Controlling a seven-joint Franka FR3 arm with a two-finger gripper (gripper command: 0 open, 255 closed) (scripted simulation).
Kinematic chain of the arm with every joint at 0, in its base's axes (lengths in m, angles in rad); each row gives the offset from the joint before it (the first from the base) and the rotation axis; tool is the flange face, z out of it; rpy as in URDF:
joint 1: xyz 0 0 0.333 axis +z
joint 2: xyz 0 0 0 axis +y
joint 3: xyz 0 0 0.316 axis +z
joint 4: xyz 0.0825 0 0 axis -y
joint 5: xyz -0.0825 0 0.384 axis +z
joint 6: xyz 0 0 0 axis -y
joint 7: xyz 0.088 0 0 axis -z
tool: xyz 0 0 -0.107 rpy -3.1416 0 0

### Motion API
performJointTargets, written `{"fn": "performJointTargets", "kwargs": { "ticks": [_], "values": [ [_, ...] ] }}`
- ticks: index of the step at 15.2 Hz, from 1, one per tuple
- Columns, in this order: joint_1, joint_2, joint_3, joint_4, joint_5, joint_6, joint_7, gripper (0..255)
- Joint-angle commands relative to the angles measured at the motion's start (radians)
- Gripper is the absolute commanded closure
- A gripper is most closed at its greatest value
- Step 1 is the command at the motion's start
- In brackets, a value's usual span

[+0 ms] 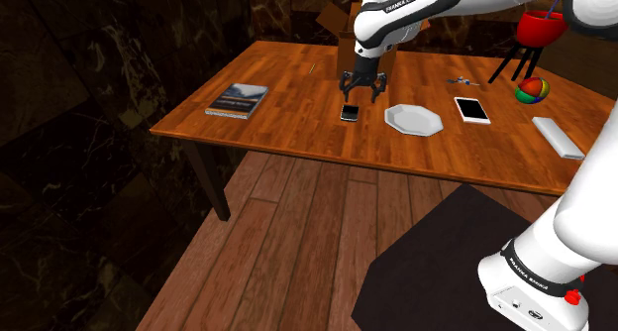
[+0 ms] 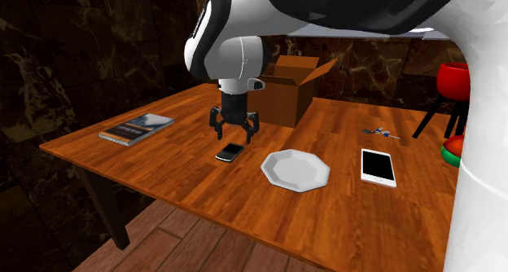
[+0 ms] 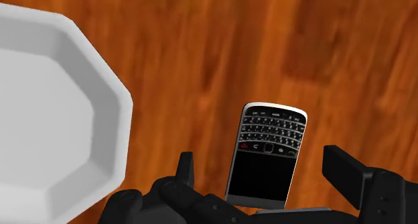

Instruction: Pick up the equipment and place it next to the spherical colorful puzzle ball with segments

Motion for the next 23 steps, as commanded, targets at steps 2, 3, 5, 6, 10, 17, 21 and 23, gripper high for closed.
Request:
{"fn": "performJointTargets", "kwargs": {
  "ticks": [2, 3, 5, 6, 10, 17, 21, 23],
  "values": [
    [-0.004, 0.119, -0.005, 0.117, 0.017, 0.012, 0.04, 0],
    [-0.005, 0.135, -0.006, 0.134, 0.02, 0.013, 0.045, 0],
    [-0.004, 0.146, -0.005, 0.123, 0.021, 0.035, 0.044, 0],
    [-0.004, 0.152, -0.005, 0.118, 0.022, 0.046, 0.044, 0],
    [-0.002, 0.18, -0.003, 0.096, 0.025, 0.096, 0.042, 0],
    [-0.002, 0.18, -0.003, 0.096, 0.025, 0.096, 0.042, 0],
    [-0.003, 0.181, -0.003, 0.098, 0.025, 0.095, 0.042, 255],
    [-0.003, 0.181, -0.003, 0.098, 0.025, 0.096, 0.042, 255]
  ]
}}
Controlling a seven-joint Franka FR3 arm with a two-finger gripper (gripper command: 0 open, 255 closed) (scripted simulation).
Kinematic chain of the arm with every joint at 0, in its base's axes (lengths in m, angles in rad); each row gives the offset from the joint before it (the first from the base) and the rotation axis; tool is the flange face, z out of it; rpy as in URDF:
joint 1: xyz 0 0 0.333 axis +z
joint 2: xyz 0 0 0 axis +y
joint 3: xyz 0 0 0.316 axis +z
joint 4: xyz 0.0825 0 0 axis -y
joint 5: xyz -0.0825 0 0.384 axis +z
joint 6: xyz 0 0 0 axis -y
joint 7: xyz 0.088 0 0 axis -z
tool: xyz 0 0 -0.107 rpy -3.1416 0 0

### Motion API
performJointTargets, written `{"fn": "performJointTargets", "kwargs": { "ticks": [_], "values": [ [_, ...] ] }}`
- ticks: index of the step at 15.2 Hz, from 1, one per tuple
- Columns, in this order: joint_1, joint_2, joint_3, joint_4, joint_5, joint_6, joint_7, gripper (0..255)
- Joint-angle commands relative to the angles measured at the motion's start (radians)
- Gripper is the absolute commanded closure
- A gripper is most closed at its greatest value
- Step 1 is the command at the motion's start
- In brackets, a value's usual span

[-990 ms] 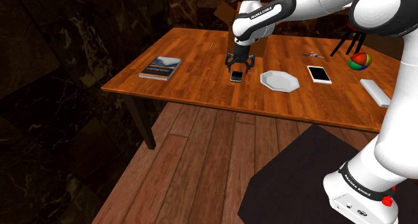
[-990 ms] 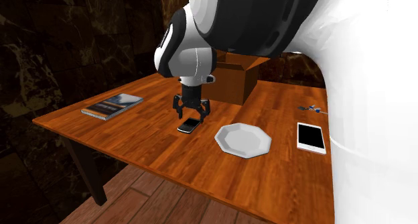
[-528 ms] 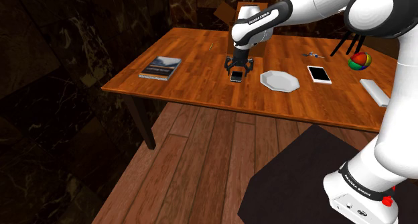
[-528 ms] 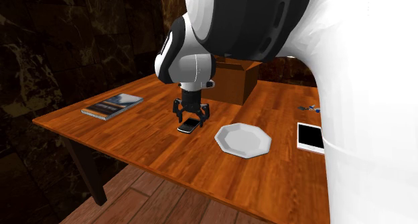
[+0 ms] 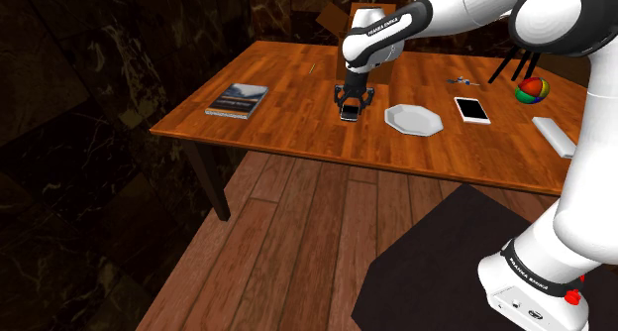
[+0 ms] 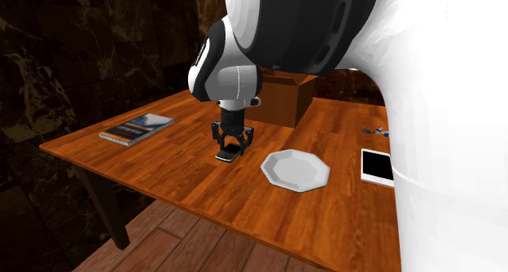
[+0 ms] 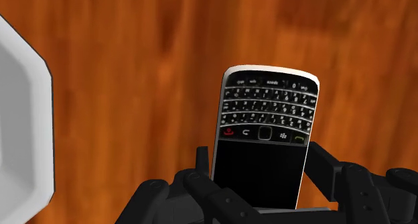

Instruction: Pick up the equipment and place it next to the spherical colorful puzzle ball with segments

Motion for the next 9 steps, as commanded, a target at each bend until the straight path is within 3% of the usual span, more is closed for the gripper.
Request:
{"fn": "performJointTargets", "kwargs": {
  "ticks": [1, 9],
  "values": [
    [0.0, 0.002, 0.0, 0.0, 0.0, 0.0, 0.0, 255],
    [0.001, -0.024, -0.001, 0.017, -0.003, -0.043, 0.004, 255]
  ]
}}
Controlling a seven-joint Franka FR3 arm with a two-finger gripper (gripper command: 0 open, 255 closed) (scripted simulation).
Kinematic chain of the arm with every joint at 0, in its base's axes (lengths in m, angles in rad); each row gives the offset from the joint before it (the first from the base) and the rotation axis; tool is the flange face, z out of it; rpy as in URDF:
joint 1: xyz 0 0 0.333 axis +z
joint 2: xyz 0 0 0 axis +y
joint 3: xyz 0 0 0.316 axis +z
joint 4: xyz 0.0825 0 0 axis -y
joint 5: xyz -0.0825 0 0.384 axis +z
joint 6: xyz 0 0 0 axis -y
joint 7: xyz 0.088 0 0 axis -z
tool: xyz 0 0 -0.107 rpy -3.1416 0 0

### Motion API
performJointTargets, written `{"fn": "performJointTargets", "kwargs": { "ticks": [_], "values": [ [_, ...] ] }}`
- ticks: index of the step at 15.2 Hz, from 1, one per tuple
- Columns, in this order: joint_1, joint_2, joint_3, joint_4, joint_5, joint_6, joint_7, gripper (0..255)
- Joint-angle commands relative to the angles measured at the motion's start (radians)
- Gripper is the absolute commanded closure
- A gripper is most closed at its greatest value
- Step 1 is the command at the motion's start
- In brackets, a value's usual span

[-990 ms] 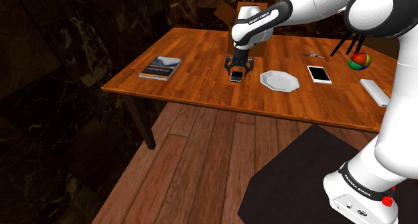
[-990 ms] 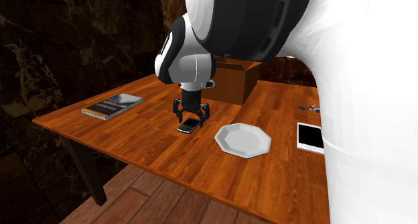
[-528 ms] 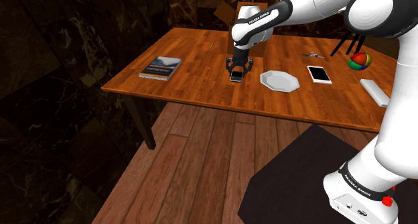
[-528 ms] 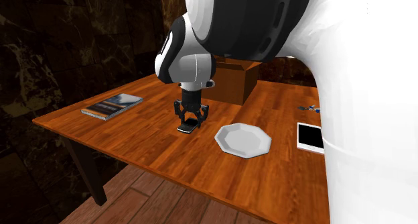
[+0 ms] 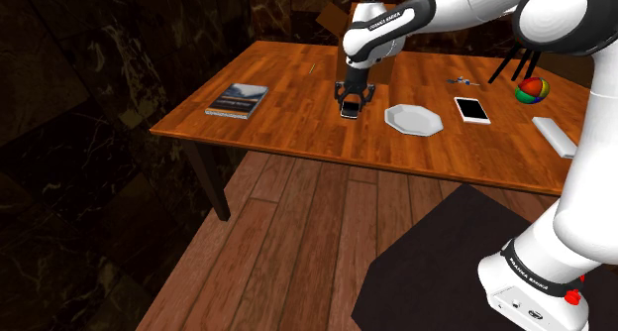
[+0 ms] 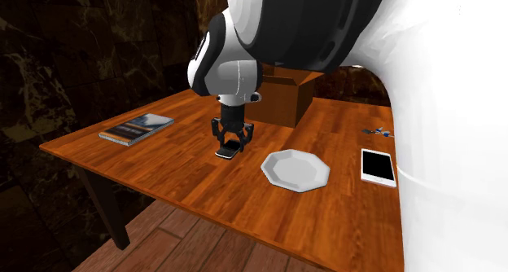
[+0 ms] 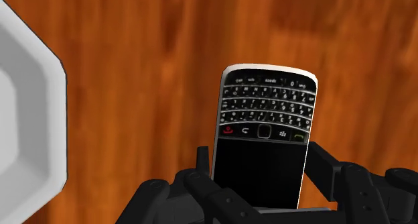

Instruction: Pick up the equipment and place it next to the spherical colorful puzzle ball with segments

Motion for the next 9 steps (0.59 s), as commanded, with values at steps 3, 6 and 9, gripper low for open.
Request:
{"fn": "performJointTargets", "kwargs": {
  "ticks": [3, 6, 9],
  "values": [
    [0.001, -0.025, -0.001, 0.02, -0.003, -0.045, 0.005, 255],
    [0.001, -0.04, -0.001, 0.04, -0.005, -0.08, 0.008, 255],
    [0.001, -0.054, -0.002, 0.061, -0.007, -0.115, 0.011, 255]
  ]
}}
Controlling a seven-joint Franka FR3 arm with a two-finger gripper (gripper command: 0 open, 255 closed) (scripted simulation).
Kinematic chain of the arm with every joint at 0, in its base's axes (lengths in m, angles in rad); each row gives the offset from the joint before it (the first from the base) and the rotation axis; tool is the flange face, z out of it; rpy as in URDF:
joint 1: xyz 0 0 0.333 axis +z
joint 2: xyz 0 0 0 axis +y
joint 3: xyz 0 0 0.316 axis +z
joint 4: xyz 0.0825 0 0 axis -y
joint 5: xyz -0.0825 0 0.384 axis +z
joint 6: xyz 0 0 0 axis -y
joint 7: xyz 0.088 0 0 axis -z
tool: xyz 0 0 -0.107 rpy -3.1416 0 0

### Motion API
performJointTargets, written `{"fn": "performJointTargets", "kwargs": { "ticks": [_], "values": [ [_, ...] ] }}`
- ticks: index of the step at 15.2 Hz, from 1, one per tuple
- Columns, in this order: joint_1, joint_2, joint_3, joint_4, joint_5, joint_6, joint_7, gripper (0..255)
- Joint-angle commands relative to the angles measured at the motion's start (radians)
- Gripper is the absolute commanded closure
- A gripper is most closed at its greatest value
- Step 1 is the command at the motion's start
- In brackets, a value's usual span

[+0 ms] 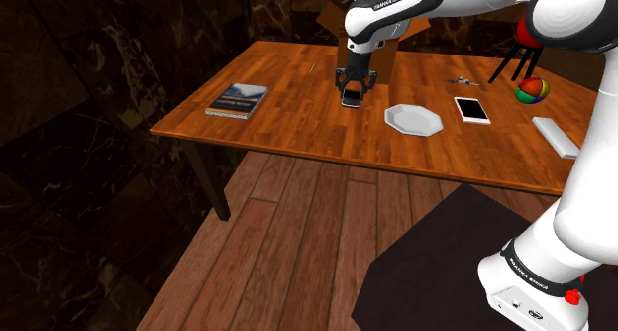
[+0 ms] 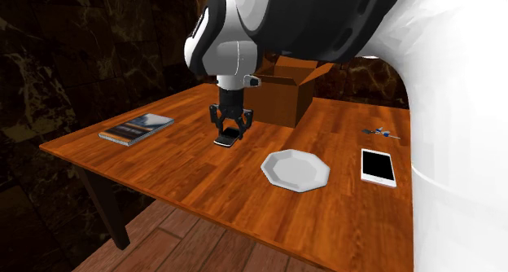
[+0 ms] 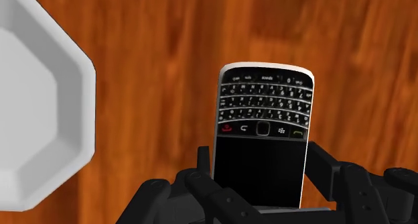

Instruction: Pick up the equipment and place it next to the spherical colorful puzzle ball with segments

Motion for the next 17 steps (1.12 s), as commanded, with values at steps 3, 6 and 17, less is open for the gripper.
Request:
{"fn": "performJointTargets", "kwargs": {
  "ticks": [3, 6, 17],
  "values": [
    [0.0, -0.02, -0.001, 0.024, -0.002, -0.044, 0.003, 255],
    [-0.001, -0.03, -0.001, 0.051, -0.003, -0.08, 0.005, 255],
    [-0.002, -0.05, -0.002, 0.169, -0.007, -0.219, 0.014, 255]
  ]
}}
